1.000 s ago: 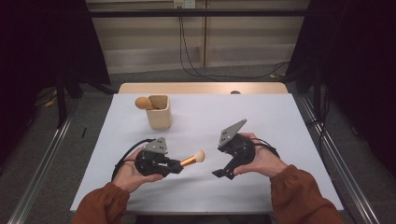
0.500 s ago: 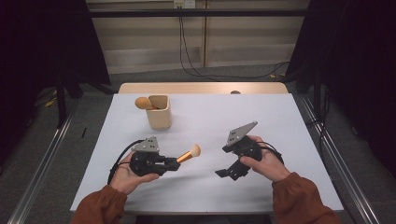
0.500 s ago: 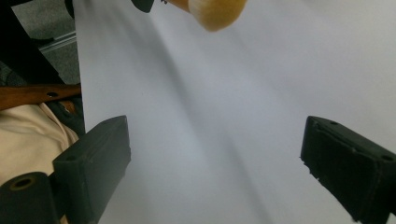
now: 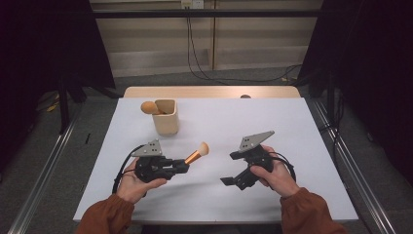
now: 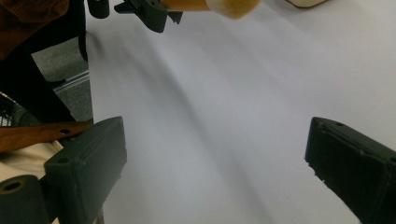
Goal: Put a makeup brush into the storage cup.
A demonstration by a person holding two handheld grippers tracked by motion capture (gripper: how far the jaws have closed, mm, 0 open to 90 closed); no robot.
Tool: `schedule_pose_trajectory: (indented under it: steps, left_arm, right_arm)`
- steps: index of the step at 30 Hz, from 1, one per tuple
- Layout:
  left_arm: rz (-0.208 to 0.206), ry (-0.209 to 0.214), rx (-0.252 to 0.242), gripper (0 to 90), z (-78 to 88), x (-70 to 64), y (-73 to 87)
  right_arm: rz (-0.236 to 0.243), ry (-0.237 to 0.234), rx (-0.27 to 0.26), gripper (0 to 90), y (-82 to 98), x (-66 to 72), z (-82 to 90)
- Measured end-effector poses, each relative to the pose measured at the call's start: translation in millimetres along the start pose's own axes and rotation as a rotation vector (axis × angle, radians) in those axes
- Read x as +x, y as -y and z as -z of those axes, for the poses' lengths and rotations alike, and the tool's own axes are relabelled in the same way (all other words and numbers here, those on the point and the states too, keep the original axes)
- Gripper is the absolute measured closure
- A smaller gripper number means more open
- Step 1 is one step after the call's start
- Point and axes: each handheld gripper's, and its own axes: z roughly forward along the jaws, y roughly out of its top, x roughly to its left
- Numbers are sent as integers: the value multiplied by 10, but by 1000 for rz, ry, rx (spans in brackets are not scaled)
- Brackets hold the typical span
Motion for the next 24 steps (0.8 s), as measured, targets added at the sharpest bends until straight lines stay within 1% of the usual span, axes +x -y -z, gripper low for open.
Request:
schedule_pose_trajectory:
  steps: [3,4,5,7,8,9,11,12,14,16,18,20,21,22,24]
  left_arm:
    - [-18,-8,-15,744,-3,-13,-7]
    - [-11,-9,-29,744,-10,-23,-8]
    - [-17,-11,-35,744,-8,-24,-12]
    - [-13,-19,-59,743,-7,-38,-19]
    - [-20,-16,-70,743,-4,-46,-26]
    - [-29,-13,-87,743,2,-57,-33]
    - [-24,-3,-124,743,7,-76,-48]
    - [-27,-5,-136,743,7,-83,-55]
    - [-36,-9,-141,743,3,-94,-63]
    - [-46,-9,-152,743,-4,-108,-66]
    - [-41,-4,-168,743,-9,-118,-69]
    - [-48,-8,-182,743,-5,-129,-81]
    - [-46,-7,-194,743,-1,-135,-88]
    - [-43,-2,-202,743,5,-142,-96]
    - [-62,-11,-210,743,9,-161,-115]
  right_arm:
    - [5,22,-32,58,15,19,-18]
    - [7,22,-43,56,19,23,-23]
    - [14,21,-48,50,25,24,-29]
    - [16,22,-71,47,34,38,-41]
    - [11,18,-85,37,38,45,-45]
    - [8,15,-101,27,44,52,-50]
    - [8,8,-163,25,60,57,-64]
    - [2,3,-183,26,61,57,-63]
    - [-2,17,-229,25,64,64,-59]
    - [-8,23,-258,30,62,67,-57]
    - [-9,26,-283,37,58,74,-56]
    - [3,33,-302,34,53,85,-62]
    - [8,29,-310,38,52,90,-61]
    - [14,15,-326,42,53,98,-57]
    - [35,5,-362,37,50,121,-45]
